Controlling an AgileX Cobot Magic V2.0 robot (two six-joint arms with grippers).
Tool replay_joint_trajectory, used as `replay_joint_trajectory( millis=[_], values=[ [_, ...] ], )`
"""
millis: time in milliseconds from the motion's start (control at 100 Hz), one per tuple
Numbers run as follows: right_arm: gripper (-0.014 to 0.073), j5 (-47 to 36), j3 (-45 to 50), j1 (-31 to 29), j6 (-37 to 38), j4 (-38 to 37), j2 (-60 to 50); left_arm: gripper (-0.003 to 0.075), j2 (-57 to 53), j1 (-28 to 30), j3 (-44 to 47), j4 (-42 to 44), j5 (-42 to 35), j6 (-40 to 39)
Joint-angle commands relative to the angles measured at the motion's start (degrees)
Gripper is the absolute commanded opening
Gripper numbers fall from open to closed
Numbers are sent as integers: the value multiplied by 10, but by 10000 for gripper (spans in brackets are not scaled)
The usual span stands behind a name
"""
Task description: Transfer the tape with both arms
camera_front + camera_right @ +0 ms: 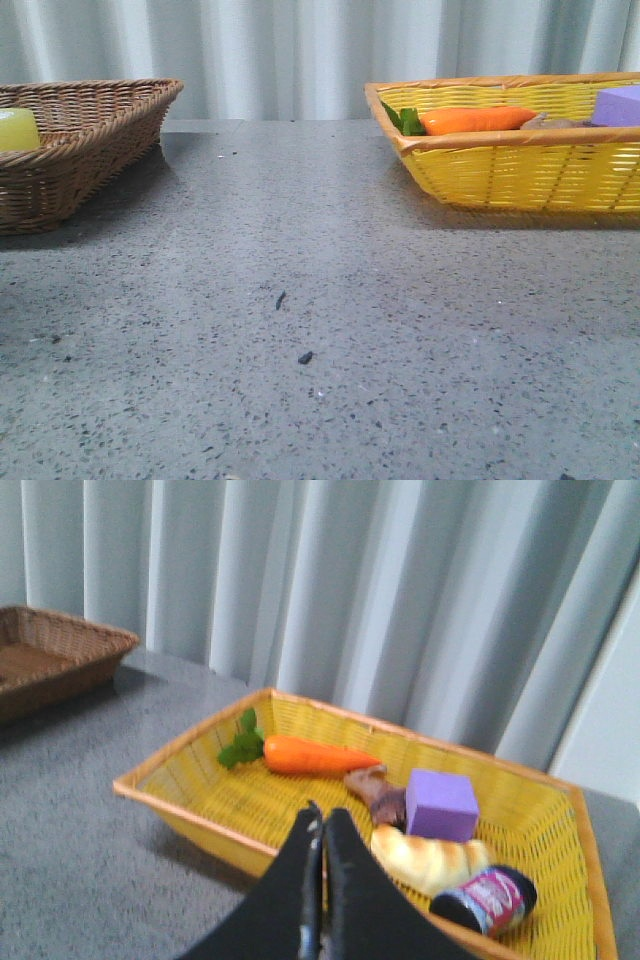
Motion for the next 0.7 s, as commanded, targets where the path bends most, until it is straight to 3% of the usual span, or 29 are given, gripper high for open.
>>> replay_joint_trajectory(
  millis=[0,90,690],
  values=[
    [-51,-26,-10,-3,0,-19,8,139,-31,-5,15,0,-62,0],
    [-51,-26,-10,-3,0,-19,8,-21,-55,-5,30,0,-62,0],
    [-51,-26,-10,-3,0,-19,8,-20,-67,-5,35,-35,-62,0]
  ],
)
